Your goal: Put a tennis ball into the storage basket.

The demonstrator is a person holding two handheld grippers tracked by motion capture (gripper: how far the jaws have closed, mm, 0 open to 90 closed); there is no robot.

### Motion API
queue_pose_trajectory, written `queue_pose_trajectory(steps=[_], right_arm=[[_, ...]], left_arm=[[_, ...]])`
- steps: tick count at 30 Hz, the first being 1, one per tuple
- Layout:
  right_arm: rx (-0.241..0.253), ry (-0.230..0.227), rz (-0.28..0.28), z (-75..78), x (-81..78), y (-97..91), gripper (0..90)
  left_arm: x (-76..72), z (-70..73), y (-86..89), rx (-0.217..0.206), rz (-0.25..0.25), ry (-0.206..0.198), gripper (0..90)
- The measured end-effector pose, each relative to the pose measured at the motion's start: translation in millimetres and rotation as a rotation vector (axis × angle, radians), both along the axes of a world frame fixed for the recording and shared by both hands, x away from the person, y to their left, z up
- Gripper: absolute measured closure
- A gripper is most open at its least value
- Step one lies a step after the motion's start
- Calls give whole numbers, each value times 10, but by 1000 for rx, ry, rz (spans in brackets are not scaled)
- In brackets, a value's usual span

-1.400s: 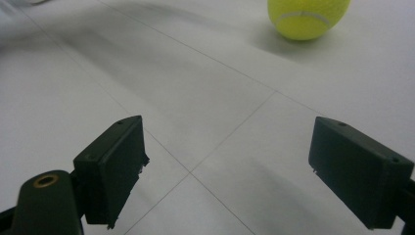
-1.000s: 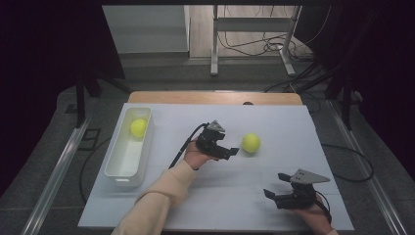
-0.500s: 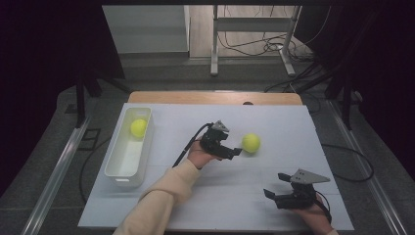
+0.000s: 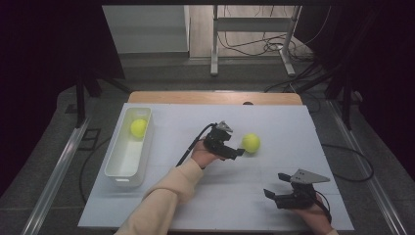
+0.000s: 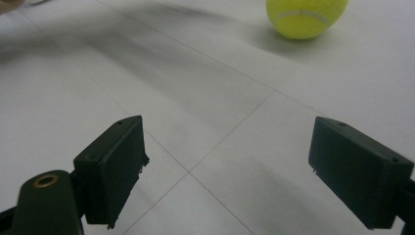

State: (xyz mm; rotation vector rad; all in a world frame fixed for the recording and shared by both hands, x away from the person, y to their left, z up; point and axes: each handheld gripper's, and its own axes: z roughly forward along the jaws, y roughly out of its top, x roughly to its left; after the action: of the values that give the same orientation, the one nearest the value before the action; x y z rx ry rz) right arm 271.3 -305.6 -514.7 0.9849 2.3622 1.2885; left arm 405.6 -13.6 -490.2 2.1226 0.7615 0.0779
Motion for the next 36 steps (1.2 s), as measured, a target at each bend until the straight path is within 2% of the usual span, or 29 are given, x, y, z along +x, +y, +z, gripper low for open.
queue_pose_trajectory(steps=[15, 24, 36], right_arm=[[-7, 4, -1, -2, -1, -2, 142], [-8, 4, 1, -3, 0, -3, 143], [-2, 9, 11, -9, 3, 0, 142]], left_arm=[[97, -109, -170, 24, -7, 24, 164], [147, -106, -275, 35, -17, 11, 159], [214, -148, -343, 57, -21, 18, 143]])
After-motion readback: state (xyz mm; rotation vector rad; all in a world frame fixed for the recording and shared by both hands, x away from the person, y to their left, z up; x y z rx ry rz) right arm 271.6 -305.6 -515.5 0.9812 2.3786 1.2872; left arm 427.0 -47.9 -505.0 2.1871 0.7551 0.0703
